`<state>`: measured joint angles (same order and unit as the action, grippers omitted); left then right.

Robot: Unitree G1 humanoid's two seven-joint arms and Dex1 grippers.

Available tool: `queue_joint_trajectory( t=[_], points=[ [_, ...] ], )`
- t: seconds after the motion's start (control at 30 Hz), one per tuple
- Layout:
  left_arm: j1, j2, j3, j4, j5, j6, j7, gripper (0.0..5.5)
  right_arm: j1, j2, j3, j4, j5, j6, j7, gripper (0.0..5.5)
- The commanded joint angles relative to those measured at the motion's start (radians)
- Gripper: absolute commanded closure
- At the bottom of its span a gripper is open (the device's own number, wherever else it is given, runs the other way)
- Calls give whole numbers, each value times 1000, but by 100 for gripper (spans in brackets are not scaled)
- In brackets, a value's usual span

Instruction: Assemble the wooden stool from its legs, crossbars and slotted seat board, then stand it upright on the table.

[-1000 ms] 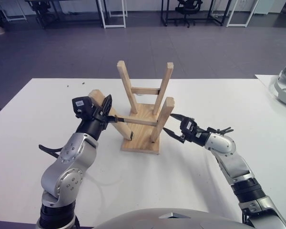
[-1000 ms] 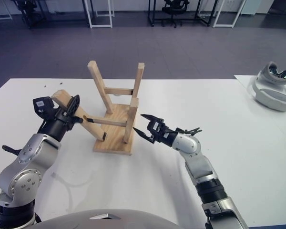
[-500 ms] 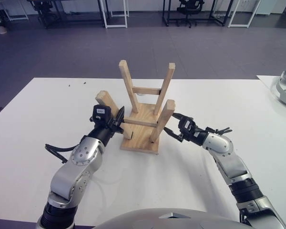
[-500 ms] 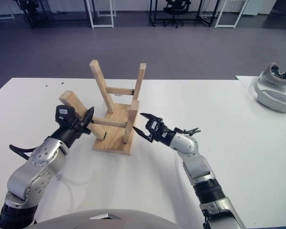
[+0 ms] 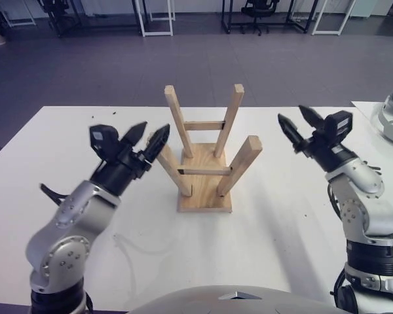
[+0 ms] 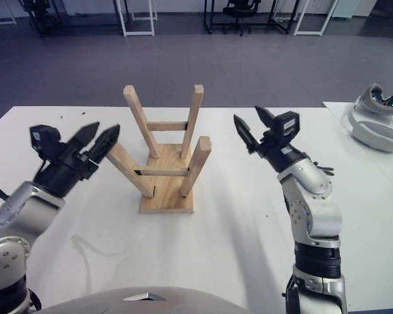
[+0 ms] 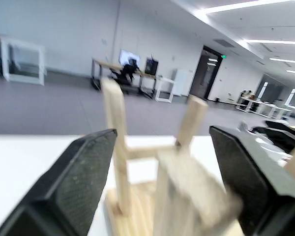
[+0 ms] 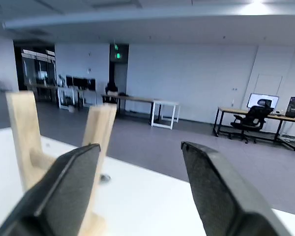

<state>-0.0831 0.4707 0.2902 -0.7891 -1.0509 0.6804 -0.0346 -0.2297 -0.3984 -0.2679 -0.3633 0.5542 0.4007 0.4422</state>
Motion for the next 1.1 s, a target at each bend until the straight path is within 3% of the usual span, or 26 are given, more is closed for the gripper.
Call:
queue_joint_trajectory(
  t=[0.03, 0.1, 0.17, 0.3, 0.33, 0.4, 0.47, 0.67, 0.73, 0.8, 0.83, 0.93, 1.0, 1.1],
  points=[
    [-324, 114, 68, 11, -279, -38, 14, 202, -250, -43, -60, -115, 289, 170, -71, 243],
    [-418, 140, 85, 84, -331, -53, 38, 202, -342, -53, -46, -132, 378, 232, -116, 243],
    [-408, 184, 56, 169, -236, -29, -2, 202, -371, -47, -9, -173, 438, 283, -158, 243],
    [-254, 156, -75, 327, -68, -30, -155, 202, -145, -54, 155, -190, 383, 357, -138, 243],
    [-195, 129, -143, 352, -21, -40, -213, 202, -93, -61, 203, -157, 328, 366, -144, 243],
    [-63, 109, -404, 376, 221, -94, -263, 202, -63, -63, 287, -66, 220, 372, -160, 243],
    [-10, 94, -516, 405, 361, -138, -265, 202, -82, -47, 305, -54, 199, 365, -163, 243],
    [-95, 118, -345, 366, 315, -177, -271, 202, -138, -4, 213, -130, 308, 319, -127, 243],
    [-199, 115, -201, 356, 187, -192, -258, 202, -240, 9, 97, -66, 358, 277, -165, 243],
    [-264, 134, -59, 385, 86, -206, -278, 202, -282, -17, 53, 58, 270, 207, -170, 243],
    [-258, 141, -1, 421, 65, -218, -303, 202, -263, -36, 73, 121, 198, 170, -152, 243],
    [-73, 158, 166, 623, 144, -289, -402, 202, -100, -80, 306, 177, 2, 42, 49, 243],
    [79, 179, 172, 674, 226, -312, -494, 202, -8, -42, 399, -1, 98, 66, 158, 243],
    [232, 188, 125, 781, 406, -421, -579, 202, 12, 28, 443, -176, 247, 140, 164, 243]
  ],
)
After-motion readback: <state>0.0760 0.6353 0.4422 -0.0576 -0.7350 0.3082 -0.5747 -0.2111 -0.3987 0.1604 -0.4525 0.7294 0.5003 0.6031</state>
